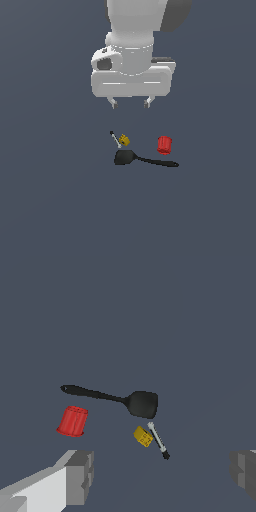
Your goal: Pick up a designated object from a clutter of objects.
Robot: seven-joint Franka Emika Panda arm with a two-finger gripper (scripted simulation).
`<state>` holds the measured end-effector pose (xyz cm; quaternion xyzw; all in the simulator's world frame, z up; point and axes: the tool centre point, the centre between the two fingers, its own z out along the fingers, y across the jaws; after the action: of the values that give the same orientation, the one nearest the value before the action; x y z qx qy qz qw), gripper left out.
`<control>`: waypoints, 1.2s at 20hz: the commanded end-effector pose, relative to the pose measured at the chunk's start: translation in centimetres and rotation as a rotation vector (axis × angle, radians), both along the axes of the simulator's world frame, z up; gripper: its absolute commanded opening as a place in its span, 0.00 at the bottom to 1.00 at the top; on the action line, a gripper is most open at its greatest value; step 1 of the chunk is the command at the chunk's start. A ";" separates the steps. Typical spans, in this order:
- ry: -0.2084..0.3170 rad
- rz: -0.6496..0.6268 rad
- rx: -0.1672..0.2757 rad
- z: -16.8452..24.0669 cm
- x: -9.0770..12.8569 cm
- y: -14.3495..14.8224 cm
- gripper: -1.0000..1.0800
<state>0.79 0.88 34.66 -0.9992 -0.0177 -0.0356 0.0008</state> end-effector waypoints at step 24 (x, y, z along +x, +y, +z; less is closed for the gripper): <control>0.011 0.071 0.013 -1.9 0.4 1.9 0.96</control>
<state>1.09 2.67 33.17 -0.9986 -0.0429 -0.0306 0.0098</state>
